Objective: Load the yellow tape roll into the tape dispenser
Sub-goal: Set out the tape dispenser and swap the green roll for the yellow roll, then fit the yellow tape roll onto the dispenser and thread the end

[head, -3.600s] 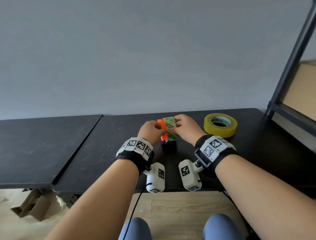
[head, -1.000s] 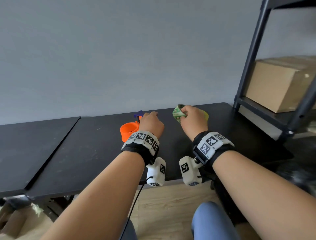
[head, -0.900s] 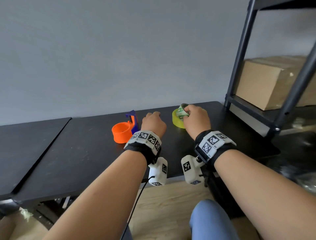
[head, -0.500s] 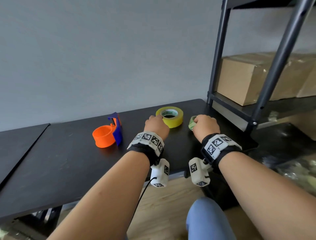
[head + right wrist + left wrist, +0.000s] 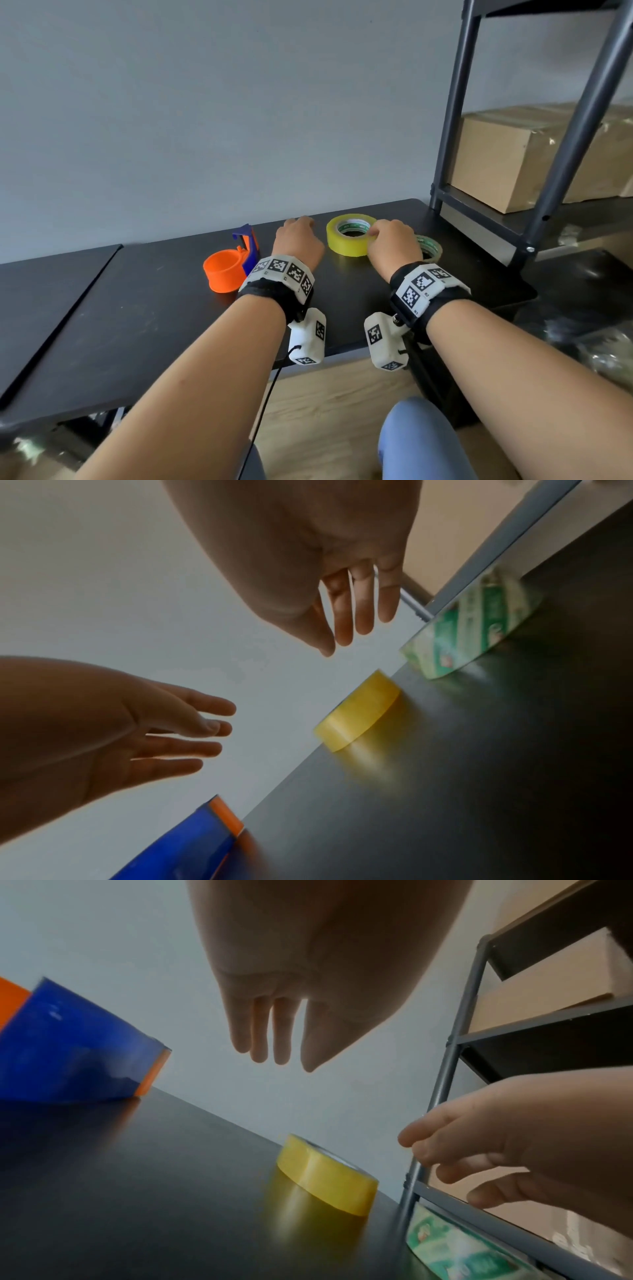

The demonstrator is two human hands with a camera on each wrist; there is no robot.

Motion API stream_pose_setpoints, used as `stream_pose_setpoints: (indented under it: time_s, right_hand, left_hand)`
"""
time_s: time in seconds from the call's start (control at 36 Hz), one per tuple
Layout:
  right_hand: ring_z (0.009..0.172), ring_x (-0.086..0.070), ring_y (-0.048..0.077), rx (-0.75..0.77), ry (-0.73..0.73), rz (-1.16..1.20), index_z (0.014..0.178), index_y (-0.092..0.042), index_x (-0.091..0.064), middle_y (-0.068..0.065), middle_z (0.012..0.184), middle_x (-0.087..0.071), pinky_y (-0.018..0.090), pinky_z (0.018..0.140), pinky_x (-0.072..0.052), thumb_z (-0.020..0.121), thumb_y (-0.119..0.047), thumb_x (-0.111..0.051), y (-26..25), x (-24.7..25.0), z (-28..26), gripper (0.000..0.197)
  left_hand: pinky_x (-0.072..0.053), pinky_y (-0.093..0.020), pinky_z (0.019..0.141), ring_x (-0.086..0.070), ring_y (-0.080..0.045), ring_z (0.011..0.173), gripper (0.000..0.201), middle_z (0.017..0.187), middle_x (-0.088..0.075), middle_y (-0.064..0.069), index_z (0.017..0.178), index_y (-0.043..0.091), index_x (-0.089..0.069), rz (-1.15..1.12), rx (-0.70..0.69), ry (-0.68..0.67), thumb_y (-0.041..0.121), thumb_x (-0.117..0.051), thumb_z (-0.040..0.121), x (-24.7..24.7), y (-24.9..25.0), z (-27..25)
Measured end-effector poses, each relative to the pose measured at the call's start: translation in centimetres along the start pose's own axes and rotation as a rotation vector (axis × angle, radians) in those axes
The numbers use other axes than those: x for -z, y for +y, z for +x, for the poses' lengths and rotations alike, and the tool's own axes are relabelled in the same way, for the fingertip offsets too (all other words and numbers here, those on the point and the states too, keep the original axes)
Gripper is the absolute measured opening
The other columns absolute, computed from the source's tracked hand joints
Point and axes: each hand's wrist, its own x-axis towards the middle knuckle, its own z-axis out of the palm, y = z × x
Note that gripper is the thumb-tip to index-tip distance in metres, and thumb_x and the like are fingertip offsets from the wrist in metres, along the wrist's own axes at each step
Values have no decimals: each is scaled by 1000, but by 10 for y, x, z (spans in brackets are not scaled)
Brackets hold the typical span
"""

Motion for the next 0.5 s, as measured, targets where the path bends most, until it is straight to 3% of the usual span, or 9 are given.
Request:
stream_pose_setpoints:
  time_s: [0.08,0.14,0.17,0.25,0.36,0.5]
  right_hand:
    - [93,-60,37,29,-22,72,95,-5,-71,16,95,-65,40,79,-51,82,-3,-44,-23,-9,-2,29]
    - [76,-57,32,60,-54,79,85,-4,-69,12,77,-59,34,69,-45,78,-4,-46,-39,-16,-1,24]
    - [79,-58,30,84,-75,83,90,-7,-71,9,80,-61,33,73,-46,81,-6,-48,-46,-21,-1,25]
    - [107,-62,29,142,-146,157,117,-11,-66,10,113,-67,35,92,-48,90,-13,-54,-66,-34,-1,30]
    - [110,-60,29,223,-195,175,121,-13,-64,12,121,-61,36,94,-48,91,-19,-57,-95,-53,-6,31]
    - [113,-59,26,288,-334,175,123,-18,-62,9,125,-59,36,94,-48,90,-24,-60,-121,-72,-15,34]
  left_hand:
    - [-44,-41,103,-47,-33,127,54,142,-45,-14,141,13,-47,16,24,35,2,-41,88,13,-15,2]
    - [-44,-42,103,-47,-34,127,53,141,-46,-15,140,12,-48,21,46,59,2,-40,89,21,-27,3]
    - [-44,-43,104,-47,-34,127,52,140,-47,-15,139,13,-49,21,58,69,1,-39,89,26,-34,4]
    - [-42,-41,104,-46,-34,128,50,138,-49,-16,137,12,-51,31,99,95,1,-38,90,39,-55,5]
    - [-42,-38,96,-51,-35,123,44,133,-53,-18,130,10,-55,73,137,119,3,-38,90,52,-85,4]
    - [-40,-38,103,-48,-30,130,49,143,-49,-13,139,11,-48,169,191,41,3,-39,92,60,-114,-1]
